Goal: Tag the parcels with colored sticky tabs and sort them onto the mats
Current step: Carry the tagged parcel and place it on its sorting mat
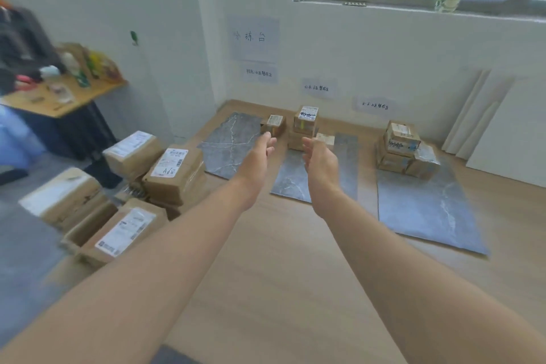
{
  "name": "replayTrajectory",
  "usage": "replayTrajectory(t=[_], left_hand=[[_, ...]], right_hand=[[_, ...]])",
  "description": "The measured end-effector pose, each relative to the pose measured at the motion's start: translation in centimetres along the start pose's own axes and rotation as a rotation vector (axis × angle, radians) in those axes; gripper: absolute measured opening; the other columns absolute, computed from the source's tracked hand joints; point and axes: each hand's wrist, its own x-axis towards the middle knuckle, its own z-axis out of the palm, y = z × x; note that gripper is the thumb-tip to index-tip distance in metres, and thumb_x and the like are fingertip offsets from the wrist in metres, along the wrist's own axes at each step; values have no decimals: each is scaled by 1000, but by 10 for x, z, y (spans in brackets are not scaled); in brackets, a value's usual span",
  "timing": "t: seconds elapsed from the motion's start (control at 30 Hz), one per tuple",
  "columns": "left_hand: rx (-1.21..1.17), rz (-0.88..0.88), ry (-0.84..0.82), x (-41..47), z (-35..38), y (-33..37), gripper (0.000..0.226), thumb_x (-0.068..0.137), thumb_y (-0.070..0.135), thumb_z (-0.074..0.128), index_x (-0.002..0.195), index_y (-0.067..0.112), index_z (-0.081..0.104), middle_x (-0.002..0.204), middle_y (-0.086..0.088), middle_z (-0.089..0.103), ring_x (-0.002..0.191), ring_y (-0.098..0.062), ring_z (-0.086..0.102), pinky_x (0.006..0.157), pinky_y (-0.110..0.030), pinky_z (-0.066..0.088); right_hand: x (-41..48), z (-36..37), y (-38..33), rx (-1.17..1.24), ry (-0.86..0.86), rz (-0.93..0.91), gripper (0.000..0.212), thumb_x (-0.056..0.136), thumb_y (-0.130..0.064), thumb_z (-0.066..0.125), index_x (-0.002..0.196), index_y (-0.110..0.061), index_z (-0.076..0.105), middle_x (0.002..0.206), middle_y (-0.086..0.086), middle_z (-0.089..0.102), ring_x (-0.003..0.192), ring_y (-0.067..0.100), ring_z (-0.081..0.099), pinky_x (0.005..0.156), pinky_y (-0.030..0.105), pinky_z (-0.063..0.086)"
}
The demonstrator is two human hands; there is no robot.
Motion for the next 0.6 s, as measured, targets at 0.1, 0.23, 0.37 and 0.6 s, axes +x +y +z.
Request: replayTrajectory(t=[0.1, 0.23, 0.37, 0.6], left_hand=[[5, -5, 68, -33, -27, -4, 46, 101, 56, 31, 133, 34, 56, 145, 3, 48, 140, -22, 39, 122, -47, 21], [7, 5, 127, -66, -67, -8, 46, 101, 57, 30, 131, 36, 56, 147, 2, 48, 142, -24, 38, 121, -48, 22], [-14, 9, 210, -88, -108, -14, 46, 103, 53, 29, 133, 31, 55, 148, 1, 47, 142, -23, 38, 118, -40, 28], [-54, -52, 302, -110, -203, -35, 51, 107, 46, 26, 141, 20, 52, 142, 0, 52, 130, -20, 46, 102, -28, 37]], right_hand=[[-31, 13, 3, -12, -62, -11, 38, 104, -32, 42, 128, -17, 68, 131, -1, 65, 126, 17, 57, 112, 36, 41], [-69, 42, 9, -42, -152, -5, 39, 103, -33, 42, 129, -19, 67, 130, -5, 65, 125, 14, 57, 115, 38, 40], [-96, 77, 20, -48, -201, 3, 37, 101, -34, 44, 124, -21, 69, 128, -7, 67, 124, 14, 58, 115, 40, 40], [-125, 155, 59, -89, -271, 84, 32, 100, -35, 44, 115, -24, 71, 118, -10, 68, 117, 14, 60, 111, 39, 43]])
